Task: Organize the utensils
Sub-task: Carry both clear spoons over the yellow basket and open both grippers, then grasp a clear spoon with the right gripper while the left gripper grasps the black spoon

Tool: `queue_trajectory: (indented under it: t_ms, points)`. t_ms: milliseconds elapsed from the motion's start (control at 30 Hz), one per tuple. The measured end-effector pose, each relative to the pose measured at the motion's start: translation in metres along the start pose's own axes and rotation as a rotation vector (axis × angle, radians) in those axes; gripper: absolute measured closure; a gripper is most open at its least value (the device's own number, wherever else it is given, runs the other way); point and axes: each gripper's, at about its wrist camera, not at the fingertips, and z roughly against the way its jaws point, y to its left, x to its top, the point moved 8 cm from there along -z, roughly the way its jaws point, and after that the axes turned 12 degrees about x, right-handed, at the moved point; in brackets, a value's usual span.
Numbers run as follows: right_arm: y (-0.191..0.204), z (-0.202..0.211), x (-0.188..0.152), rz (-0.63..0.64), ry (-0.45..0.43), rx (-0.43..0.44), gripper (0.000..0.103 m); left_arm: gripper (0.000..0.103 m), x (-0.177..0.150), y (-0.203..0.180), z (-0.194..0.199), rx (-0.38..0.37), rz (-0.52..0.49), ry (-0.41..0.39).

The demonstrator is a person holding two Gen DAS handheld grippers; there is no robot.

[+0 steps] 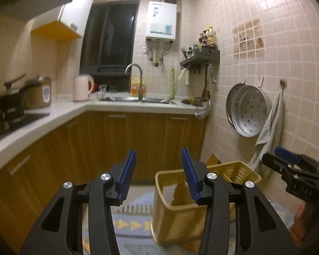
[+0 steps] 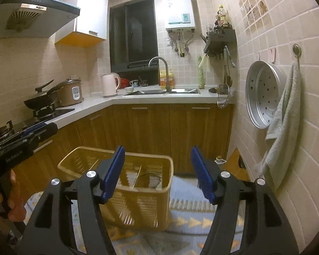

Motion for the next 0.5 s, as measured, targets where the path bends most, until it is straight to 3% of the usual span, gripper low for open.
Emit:
queue_trajectory:
  t_ms: [200, 300, 500]
  points:
    - [0.025, 0.031, -0.005, 0.0, 0.056, 0.052, 0.042, 0.06, -0.006, 0.016, 0.033, -0.032, 0.055, 0.095]
    - [0.039, 0.04, -0.011, -0.039, 0.099, 0.142, 0.042, 0.06, -0.008, 0.019, 0.048, -0.058, 0.067, 0.173]
    - [0.071, 0.035, -0.059, -0.112, 0.312, 0.27, 0.042, 0.06, -0.039, 0.015, 0.073, -0.097, 0.012, 0.319]
